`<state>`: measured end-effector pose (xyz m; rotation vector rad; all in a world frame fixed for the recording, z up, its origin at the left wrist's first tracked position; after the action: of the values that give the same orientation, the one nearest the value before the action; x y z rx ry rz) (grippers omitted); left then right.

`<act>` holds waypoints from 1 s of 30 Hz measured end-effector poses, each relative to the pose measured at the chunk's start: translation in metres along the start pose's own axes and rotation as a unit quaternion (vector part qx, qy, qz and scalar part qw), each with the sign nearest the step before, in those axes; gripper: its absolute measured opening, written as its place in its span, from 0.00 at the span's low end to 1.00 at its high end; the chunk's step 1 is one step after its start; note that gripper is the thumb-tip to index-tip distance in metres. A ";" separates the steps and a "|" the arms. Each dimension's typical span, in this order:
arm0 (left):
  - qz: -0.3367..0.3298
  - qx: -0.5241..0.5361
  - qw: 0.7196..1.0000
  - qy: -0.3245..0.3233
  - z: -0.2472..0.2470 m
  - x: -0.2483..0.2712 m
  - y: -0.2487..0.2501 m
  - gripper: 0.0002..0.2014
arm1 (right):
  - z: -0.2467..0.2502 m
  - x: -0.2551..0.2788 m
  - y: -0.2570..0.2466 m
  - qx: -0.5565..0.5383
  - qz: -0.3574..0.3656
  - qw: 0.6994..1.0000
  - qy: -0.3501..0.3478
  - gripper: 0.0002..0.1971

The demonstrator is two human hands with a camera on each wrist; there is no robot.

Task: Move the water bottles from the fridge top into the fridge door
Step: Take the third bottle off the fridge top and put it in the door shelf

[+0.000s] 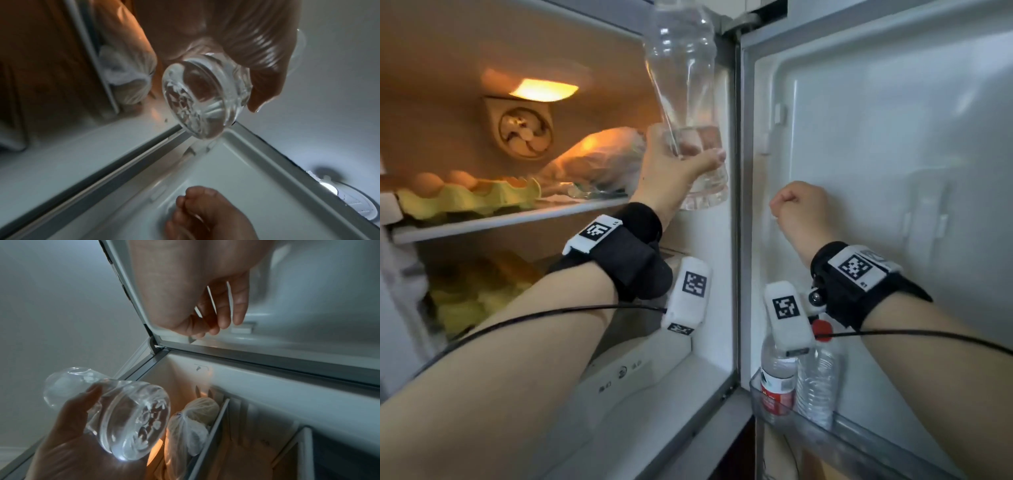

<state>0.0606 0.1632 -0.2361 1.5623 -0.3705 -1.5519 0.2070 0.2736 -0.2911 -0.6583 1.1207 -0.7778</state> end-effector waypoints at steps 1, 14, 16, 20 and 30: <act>0.012 0.008 1.000 -0.004 -0.007 0.006 -0.010 0.24 | 0.002 0.003 0.007 0.007 -0.004 1.000 -0.001 0.10; 0.117 0.109 0.982 -0.097 -0.119 0.056 -0.090 0.20 | 0.058 0.050 0.091 0.107 -0.095 0.988 0.053 0.08; 0.126 0.113 0.979 -0.113 -0.135 0.061 -0.096 0.21 | 0.063 0.060 0.097 0.119 -0.084 0.988 0.053 0.07; 0.140 0.116 0.970 -0.159 -0.166 0.076 -0.107 0.24 | 0.072 0.085 0.100 0.114 -0.054 0.992 0.024 0.09; 0.181 0.145 0.947 -0.222 -0.212 0.109 -0.135 0.33 | 0.097 0.120 0.143 0.107 -0.093 0.989 0.044 0.09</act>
<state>0.2253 0.2374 -0.4422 1.2457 -1.1190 -1.5918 0.3574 0.2642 -0.4380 -0.5561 1.0475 -1.0809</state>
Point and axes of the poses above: each hand's wrist, its own x-axis away from the middle knuckle, its own z-axis out of the back of the hand, y = z × x, the point moved 1 cm from there along -x, towards the middle knuckle, and after that the axes turned 10 degrees about -y, right-handed, at the moved point
